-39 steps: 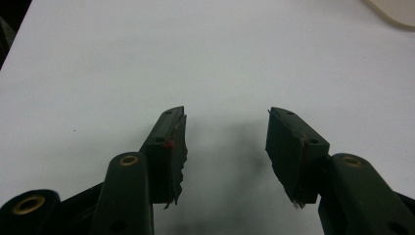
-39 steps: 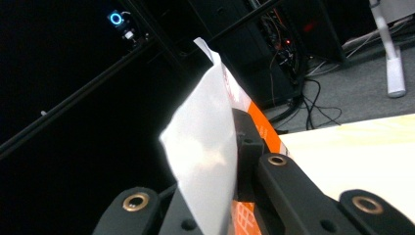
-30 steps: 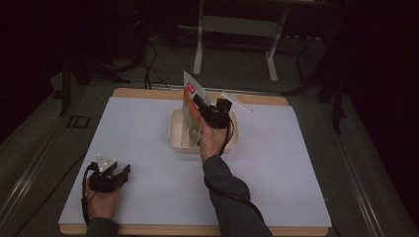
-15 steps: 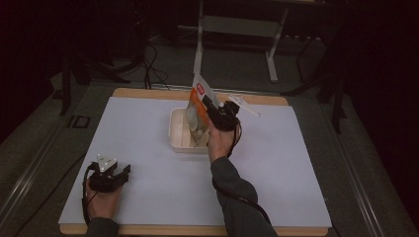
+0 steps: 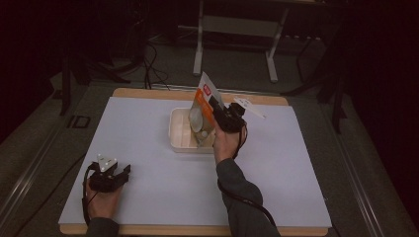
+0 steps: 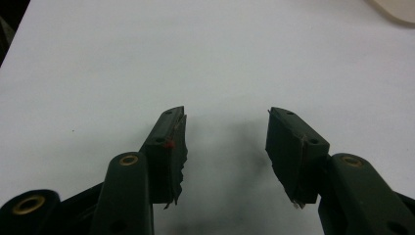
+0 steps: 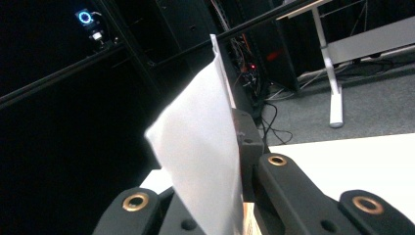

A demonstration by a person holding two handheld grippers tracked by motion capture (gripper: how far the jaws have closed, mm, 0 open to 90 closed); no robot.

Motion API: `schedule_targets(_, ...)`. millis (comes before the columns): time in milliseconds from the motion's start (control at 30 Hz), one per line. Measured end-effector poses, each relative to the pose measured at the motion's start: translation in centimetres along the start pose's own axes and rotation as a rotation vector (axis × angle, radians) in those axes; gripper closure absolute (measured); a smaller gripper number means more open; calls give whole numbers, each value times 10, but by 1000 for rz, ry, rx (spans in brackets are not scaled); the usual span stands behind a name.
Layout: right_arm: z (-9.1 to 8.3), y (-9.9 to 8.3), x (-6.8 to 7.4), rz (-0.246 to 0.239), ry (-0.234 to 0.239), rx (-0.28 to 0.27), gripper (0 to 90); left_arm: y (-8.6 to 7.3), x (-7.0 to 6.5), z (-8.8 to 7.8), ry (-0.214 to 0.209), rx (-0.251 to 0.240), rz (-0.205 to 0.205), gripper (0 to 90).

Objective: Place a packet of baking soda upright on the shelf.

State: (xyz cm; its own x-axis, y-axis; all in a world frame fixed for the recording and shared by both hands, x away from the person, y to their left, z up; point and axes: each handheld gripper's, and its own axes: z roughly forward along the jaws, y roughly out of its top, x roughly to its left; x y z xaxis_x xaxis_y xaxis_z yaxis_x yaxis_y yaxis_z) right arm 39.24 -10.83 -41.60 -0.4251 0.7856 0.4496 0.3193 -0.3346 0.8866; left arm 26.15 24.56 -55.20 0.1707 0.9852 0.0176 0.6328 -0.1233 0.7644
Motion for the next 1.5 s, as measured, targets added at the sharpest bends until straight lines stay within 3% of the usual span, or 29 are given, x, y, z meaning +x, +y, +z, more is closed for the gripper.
schedule_targets(333,-2,5,0,-2,-15,-20,900,0,0,0,-2,1,1,492)
schedule_targets(633,1,7,10,8,13,-15,900,0,0,0,-5,0,1,491)
schedule_targets(1133,31,3,40,26,54,62,900,0,2,-1,-18,-14,-20,491)
schedule_targets(1500,39,0,44,58,47,53,900,0,2,-1,-22,-14,-24,491)
